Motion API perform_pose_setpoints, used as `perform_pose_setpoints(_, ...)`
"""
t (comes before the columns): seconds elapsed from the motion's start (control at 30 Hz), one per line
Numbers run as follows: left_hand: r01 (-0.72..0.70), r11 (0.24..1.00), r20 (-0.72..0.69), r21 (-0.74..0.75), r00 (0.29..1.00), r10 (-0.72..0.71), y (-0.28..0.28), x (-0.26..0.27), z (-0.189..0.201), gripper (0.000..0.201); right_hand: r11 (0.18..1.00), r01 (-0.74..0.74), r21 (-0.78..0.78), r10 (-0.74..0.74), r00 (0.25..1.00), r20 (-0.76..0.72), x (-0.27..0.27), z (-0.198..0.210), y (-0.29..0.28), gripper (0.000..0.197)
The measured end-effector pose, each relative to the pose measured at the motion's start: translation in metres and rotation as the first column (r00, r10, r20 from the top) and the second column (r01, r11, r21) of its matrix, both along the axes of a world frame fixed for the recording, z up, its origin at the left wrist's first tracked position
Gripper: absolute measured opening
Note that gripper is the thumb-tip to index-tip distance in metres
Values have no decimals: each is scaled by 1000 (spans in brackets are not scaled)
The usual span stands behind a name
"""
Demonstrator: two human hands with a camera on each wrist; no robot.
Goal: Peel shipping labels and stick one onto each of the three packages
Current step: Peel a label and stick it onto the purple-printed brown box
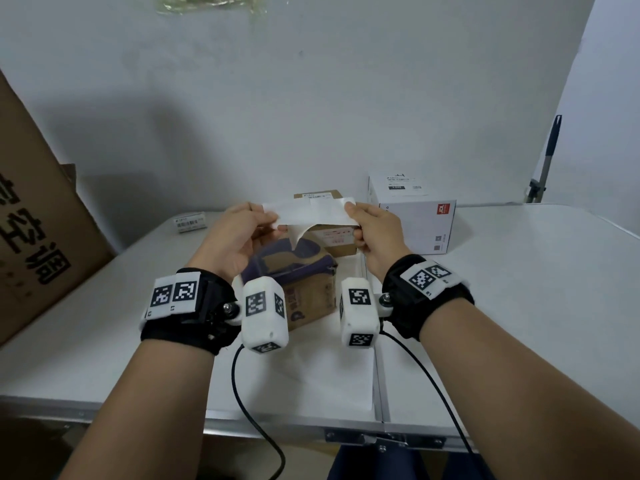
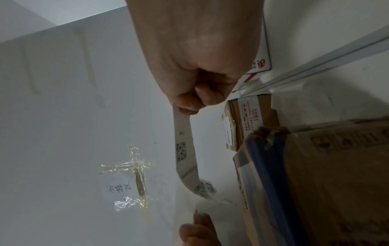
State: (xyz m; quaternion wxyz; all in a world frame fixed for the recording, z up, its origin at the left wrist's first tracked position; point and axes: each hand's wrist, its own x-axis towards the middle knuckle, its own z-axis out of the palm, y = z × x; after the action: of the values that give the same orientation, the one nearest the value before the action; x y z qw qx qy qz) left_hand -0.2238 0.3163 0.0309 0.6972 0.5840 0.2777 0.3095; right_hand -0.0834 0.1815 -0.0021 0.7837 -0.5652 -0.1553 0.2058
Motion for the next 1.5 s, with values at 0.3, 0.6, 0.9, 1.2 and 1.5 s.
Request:
perform_pose_setpoints(0.3, -73, 997, 63, 29, 995, 72, 26, -9, -3, 12, 966, -253, -48, 256, 965, 63, -2, -3, 17, 17)
perform_pose_setpoints(0.6, -81, 997, 75, -11, 994, 82, 50, -19, -11, 11, 986, -138, -96, 156, 962, 223, -17, -2, 36, 17)
perform_pose_setpoints(0.9, -140, 988, 92, -58, 985, 145, 73, -36, -19, 11, 992, -87, -94, 105, 975, 198, -19, -3, 53, 16)
perform_pose_setpoints(1.2, -249, 957, 85, -149, 961, 264, 110, -44, -33, 13, 996, -64, -57, 68, 994, 80, -16, -3, 57, 10)
perform_pose_setpoints(1.5, -528, 771, -11, -356, 827, 562, 140, -66, -68, 15, 993, 67, -98, -59, 995, 78, -1, -11, 47, 12)
